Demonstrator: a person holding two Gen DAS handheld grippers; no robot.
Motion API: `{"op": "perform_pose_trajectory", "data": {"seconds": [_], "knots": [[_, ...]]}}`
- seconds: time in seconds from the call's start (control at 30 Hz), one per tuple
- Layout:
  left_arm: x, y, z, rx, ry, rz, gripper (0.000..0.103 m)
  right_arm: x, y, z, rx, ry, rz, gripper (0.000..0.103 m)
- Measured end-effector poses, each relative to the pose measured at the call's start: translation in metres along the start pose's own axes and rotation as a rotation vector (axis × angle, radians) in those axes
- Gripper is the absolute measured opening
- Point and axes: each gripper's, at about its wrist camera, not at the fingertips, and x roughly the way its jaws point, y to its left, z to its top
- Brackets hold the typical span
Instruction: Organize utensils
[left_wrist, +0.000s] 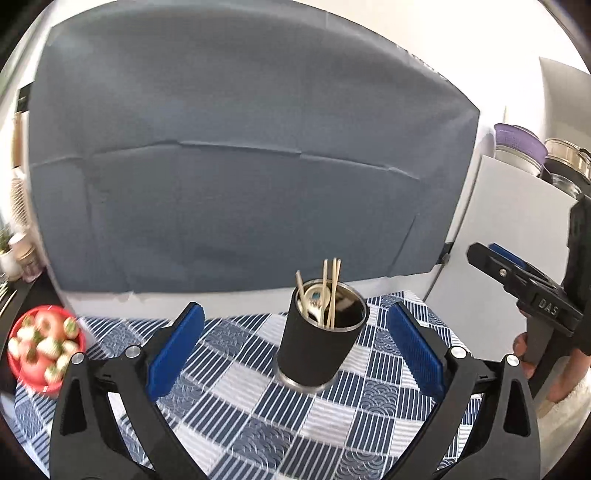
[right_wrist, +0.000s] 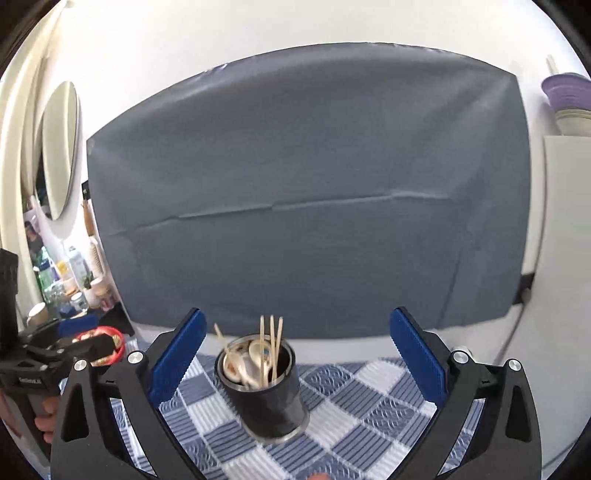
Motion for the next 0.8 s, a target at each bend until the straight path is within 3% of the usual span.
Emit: {"op": "perform_pose_trajectory", "data": {"seconds": [0.13,0.2,0.37,0.53,0.63,0.8], "knots": [[-0.024,-0.005,-0.016,-0.053,0.002,0.054,0.097,-0.023,0.003,-0.009,-0.043,0.051,0.056,0.095],[-0.035,-0.010,-0.025,-0.074,0.017,0.072,0.097,-0.035,0.004,-0.015,-0.055,0.066,0.031,0.095],[-0.062,-0.037,-0.052,-0.050,0.078,0.223,0.097,-0.063,-0.003,-0.038,-0.026,0.168,0.048,0.095],[-0.086,-0.062,-0.080,-0.038,0.132,0.279,0.097,-0.093,-0.004,-0.065,-0.105,0.281,-0.015,0.095],[-0.102,-0.078,-0.100,-0.037,0.169,0.310,0.097,-0.115,-0.011,-0.081,-0.106,0.335,0.001,0.095],[-0.124,-0.105,-0.135,-0.039,0.219,0.347,0.097,-0.145,-0.029,-0.102,-0.047,0.355,-0.046,0.095]]}}
